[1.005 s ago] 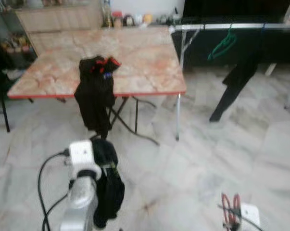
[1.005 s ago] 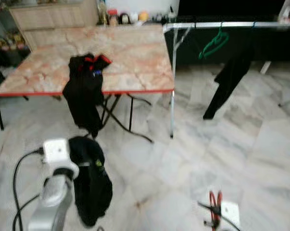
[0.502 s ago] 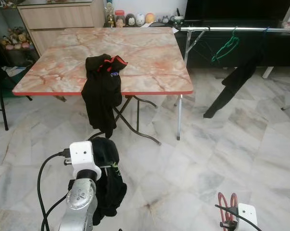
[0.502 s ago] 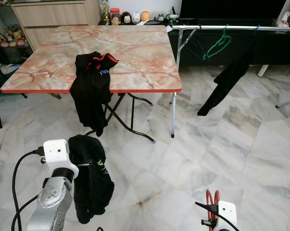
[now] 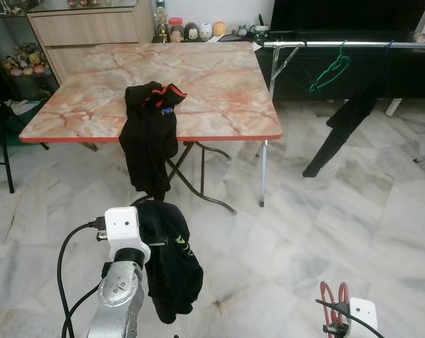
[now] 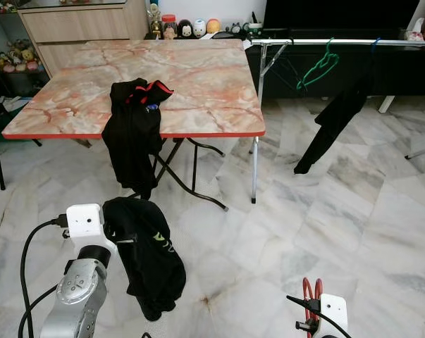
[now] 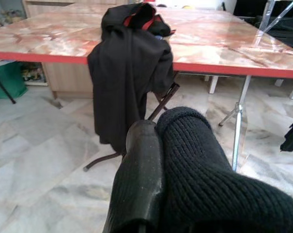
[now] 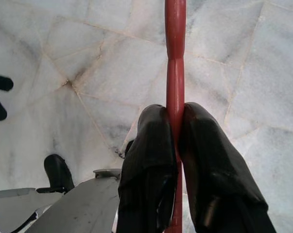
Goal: Hang hanger
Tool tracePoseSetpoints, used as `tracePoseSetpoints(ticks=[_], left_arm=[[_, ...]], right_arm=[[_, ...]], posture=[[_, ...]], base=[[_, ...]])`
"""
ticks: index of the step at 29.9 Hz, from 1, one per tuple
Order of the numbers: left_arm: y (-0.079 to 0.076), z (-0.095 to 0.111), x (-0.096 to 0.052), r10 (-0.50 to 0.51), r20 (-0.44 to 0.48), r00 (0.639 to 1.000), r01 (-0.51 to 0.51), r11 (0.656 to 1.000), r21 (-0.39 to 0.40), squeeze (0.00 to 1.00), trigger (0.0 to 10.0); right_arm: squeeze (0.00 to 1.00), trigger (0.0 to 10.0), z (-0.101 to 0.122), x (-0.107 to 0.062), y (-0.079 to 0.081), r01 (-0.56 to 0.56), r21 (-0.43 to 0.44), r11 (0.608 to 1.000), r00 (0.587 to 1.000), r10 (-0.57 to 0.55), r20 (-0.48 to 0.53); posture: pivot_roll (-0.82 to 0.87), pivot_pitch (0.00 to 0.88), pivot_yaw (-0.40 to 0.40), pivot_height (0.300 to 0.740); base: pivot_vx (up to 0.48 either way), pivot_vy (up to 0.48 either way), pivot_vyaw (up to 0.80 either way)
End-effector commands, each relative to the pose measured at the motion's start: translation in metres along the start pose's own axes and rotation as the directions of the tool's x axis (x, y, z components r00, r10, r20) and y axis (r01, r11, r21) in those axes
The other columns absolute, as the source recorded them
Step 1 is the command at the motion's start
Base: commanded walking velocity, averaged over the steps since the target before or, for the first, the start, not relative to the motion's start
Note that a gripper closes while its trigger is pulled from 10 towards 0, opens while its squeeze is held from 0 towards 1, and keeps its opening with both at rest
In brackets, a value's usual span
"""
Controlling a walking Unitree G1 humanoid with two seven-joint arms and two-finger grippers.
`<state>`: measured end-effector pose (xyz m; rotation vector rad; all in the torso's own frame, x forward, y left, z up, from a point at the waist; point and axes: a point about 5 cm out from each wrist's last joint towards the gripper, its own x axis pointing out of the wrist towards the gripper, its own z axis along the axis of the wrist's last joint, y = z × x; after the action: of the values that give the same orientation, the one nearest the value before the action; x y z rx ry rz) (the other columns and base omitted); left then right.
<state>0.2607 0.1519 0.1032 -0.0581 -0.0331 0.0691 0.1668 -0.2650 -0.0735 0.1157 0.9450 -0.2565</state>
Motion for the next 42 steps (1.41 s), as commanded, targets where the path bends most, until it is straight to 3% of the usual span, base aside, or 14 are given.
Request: tracePoseSetpoints(ticks=[1,29,35,36,37,38,41,42], left_arm=[[-0.001,0.013,0.002,-0.006,0.057,0.998,0.007,1.000,-0.014,0.00,10.0],[-0.002,0.021,0.005,-0.015,0.079,0.997,0.015,1.000,-0.005,0.00,10.0],[-0.001,0.057,0.027,-0.047,0.189,0.981,0.047,0.999,0.005,0.00,10.0],[-0.003,0.073,0.039,-0.069,0.235,0.970,0.065,0.998,0.025,0.00,10.0],[-0.003,0.073,0.039,-0.069,0.235,0.970,0.065,0.998,0.025,0.00,10.0],[-0.005,0.097,0.052,-0.094,0.301,0.949,0.086,0.996,0.040,0.00,10.0],[-0.009,0.123,0.065,-0.119,0.367,0.923,0.108,0.993,0.050,0.00,10.0],[-0.015,0.141,0.076,-0.144,0.405,0.903,0.131,0.990,0.061,0.00,10.0]], right_arm=[[0.00,10.0,0.003,0.000,-0.002,0.004,0.002,1.000,1.000,-0.004,0.011],[0.00,10.0,0.003,0.000,-0.001,-0.005,-0.005,1.000,1.000,0.005,0.006],[0.00,10.0,0.003,0.000,0.000,-0.009,0.000,1.000,1.000,0.009,0.006],[0.00,10.0,0.003,0.001,0.001,-0.009,0.002,1.000,1.000,0.009,0.007],[0.00,10.0,0.003,0.001,0.001,-0.009,0.002,1.000,1.000,0.009,0.007],[0.00,10.0,0.004,0.001,0.002,-0.010,0.004,1.000,1.000,0.010,0.007],[0.00,10.0,0.004,0.001,0.002,-0.011,0.005,1.000,1.000,0.011,0.008],[0.00,10.0,0.005,0.001,0.002,-0.011,0.007,1.000,1.000,0.011,0.009]], posture=[[-0.05,0.000,0.010,0.740],[-0.05,0.000,0.010,0.740],[-0.05,0.000,0.014,0.740],[-0.05,0.000,0.013,0.740],[-0.05,0.000,0.013,0.740],[-0.05,0.000,0.012,0.740],[-0.05,0.000,0.013,0.740],[-0.05,0.000,0.015,0.740]], base=[[0.337,0.000,0.00],[0.349,0.000,0.00],[0.351,0.000,0.00],[0.352,0.000,0.00],[0.352,0.000,0.00],[0.352,0.000,0.00],[0.354,0.000,0.00],[0.356,0.000,0.00]])
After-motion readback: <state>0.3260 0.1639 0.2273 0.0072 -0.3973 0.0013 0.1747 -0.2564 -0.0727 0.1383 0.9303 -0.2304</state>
